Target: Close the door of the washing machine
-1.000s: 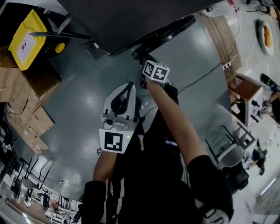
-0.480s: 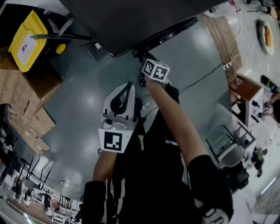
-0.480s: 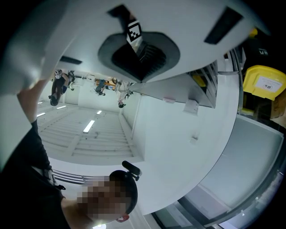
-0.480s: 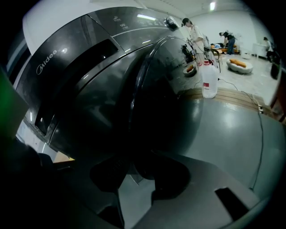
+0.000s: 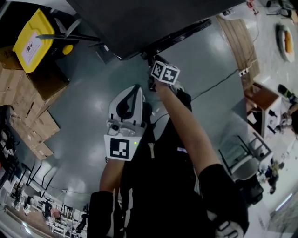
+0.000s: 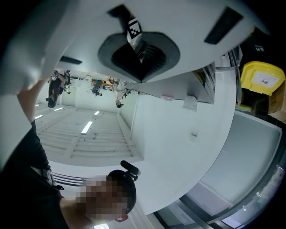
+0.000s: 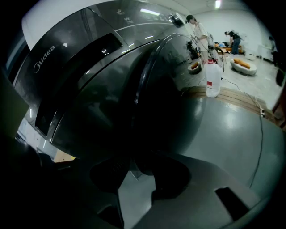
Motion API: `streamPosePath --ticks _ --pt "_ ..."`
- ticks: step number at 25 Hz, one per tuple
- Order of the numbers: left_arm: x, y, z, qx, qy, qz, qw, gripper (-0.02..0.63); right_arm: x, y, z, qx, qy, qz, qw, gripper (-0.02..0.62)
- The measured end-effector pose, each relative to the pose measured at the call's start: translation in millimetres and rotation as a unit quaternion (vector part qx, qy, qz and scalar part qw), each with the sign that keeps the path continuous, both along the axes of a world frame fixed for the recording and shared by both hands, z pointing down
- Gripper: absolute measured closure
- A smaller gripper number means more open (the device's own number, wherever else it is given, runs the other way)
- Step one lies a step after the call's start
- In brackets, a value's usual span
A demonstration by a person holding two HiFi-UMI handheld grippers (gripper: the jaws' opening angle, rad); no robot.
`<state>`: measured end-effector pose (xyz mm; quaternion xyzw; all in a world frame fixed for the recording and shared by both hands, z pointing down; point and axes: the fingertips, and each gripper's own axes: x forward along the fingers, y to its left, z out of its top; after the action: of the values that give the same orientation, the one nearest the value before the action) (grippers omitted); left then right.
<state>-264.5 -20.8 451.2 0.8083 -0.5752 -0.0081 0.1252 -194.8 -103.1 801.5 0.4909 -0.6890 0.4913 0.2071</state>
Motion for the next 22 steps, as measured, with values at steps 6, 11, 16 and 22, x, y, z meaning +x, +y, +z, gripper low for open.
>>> streamPosePath --ticks 6,11,16,22 --pt "-2.3 2.7 -21.5 0.006 -0.004 -0.022 0.9997 0.603 -0.4 16.7 -22.0 -0.026 -0.011 -0.082 0.996 0.463" --pt "3.4 5.0 -48.0 0.013 0.003 -0.052 0.9986 0.603 14.2 25.2 -84.1 0.029 0.014 -0.176 0.984 0.522" --pt "6.9 5.2 -86.5 0.018 0.001 -0.085 0.9962 0.603 35.0 15.8 -188.1 0.110 -0.008 -0.217 0.970 0.565" --pt "5.4 12.8 -139.7 0.030 -0.007 -0.137 0.9900 0.603 63.9 8.4 -327.9 0.249 0.024 -0.270 0.930 0.580"
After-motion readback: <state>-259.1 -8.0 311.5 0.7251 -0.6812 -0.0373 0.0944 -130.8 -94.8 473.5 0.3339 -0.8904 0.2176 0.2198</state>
